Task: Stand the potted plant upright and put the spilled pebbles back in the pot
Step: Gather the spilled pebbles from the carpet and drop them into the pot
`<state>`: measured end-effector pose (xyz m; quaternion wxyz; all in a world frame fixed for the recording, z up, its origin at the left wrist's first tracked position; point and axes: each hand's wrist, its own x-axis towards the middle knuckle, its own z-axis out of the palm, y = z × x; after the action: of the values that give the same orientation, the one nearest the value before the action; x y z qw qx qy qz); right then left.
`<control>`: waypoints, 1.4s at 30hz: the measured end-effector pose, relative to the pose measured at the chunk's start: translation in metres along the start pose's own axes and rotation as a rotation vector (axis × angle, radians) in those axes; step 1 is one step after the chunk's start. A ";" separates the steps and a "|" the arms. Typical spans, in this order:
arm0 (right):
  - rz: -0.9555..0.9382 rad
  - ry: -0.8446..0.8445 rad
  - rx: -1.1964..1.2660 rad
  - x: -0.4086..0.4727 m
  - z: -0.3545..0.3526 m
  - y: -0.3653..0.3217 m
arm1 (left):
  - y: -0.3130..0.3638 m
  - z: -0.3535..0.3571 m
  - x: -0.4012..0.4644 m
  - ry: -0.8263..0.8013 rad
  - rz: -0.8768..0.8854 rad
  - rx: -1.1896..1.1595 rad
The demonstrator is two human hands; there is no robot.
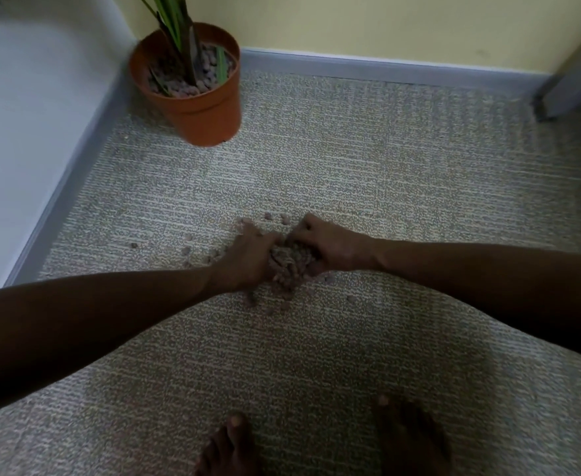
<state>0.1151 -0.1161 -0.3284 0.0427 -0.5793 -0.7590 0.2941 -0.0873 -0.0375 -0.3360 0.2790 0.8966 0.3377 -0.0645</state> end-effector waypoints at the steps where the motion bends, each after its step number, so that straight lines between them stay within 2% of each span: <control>1: -0.016 -0.012 -0.016 0.002 0.001 -0.004 | 0.001 0.003 0.000 0.014 0.031 0.012; 9: -0.063 -0.003 -0.027 0.007 -0.004 -0.021 | 0.002 -0.010 0.003 0.002 0.158 0.062; 15: 0.020 0.131 -0.010 0.012 0.006 -0.036 | 0.004 -0.017 -0.001 0.056 0.138 -0.008; 20: 0.097 0.193 -0.043 0.019 0.006 -0.048 | 0.001 -0.022 0.008 0.026 0.069 -0.007; 23: 0.125 0.175 -0.037 0.025 0.007 -0.051 | -0.001 -0.021 0.010 0.017 0.101 0.041; 29: 0.043 0.138 0.076 0.017 -0.001 -0.042 | -0.007 -0.021 0.010 0.057 0.096 0.074; 37: 0.101 0.105 0.038 0.026 -0.002 -0.043 | -0.012 -0.022 0.007 0.097 0.102 0.043; 42: 0.110 0.114 -0.028 0.032 -0.008 -0.045 | -0.010 -0.030 0.010 0.155 0.049 -0.068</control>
<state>0.0700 -0.0907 -0.3082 0.0616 -0.6363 -0.7265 0.2521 -0.0880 -0.0096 -0.3185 0.2836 0.8969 0.3385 0.0235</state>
